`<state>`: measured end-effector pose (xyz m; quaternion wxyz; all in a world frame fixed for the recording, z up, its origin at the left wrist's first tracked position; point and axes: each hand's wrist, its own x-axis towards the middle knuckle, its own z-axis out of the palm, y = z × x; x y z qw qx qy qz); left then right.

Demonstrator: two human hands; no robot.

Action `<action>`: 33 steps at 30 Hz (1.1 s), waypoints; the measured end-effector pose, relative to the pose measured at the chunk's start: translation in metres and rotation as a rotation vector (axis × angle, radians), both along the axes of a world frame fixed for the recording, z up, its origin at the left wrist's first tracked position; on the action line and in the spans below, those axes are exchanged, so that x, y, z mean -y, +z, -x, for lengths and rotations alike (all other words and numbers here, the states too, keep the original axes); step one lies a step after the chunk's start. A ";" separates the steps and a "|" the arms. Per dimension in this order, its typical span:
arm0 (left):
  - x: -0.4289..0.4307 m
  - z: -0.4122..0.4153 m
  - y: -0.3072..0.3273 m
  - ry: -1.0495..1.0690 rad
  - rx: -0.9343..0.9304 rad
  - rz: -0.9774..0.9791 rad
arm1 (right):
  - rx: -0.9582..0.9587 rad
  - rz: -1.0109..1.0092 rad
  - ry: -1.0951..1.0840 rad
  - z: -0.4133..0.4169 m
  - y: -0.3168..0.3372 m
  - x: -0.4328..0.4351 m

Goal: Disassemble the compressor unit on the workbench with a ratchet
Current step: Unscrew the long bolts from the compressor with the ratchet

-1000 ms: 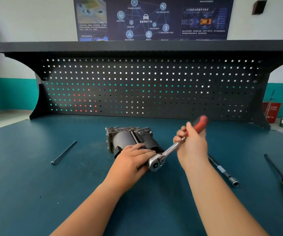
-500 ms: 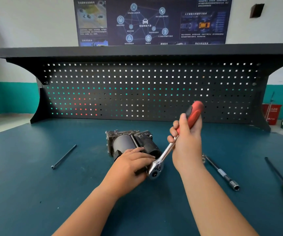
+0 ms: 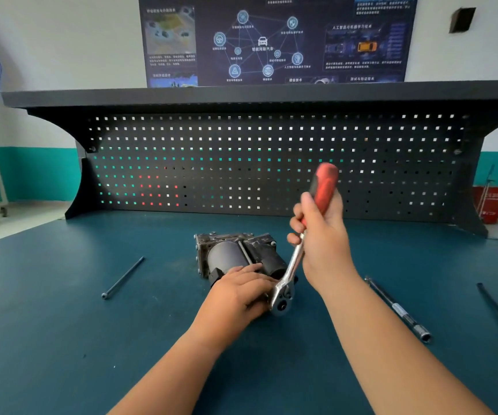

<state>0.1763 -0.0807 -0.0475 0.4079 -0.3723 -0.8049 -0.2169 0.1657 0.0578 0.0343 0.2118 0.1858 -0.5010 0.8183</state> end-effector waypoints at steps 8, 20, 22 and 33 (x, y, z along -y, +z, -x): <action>-0.004 0.003 -0.005 0.017 0.015 -0.076 | 0.640 0.799 -0.055 0.008 -0.046 -0.029; 0.004 -0.003 0.003 -0.045 0.017 0.025 | -0.123 -0.375 -0.324 -0.003 0.010 0.028; 0.004 -0.003 0.004 -0.082 0.046 -0.027 | -0.258 -0.529 -0.337 -0.008 0.010 0.038; 0.002 0.002 -0.002 -0.074 0.045 -0.071 | 0.229 0.259 -0.256 0.013 -0.013 -0.007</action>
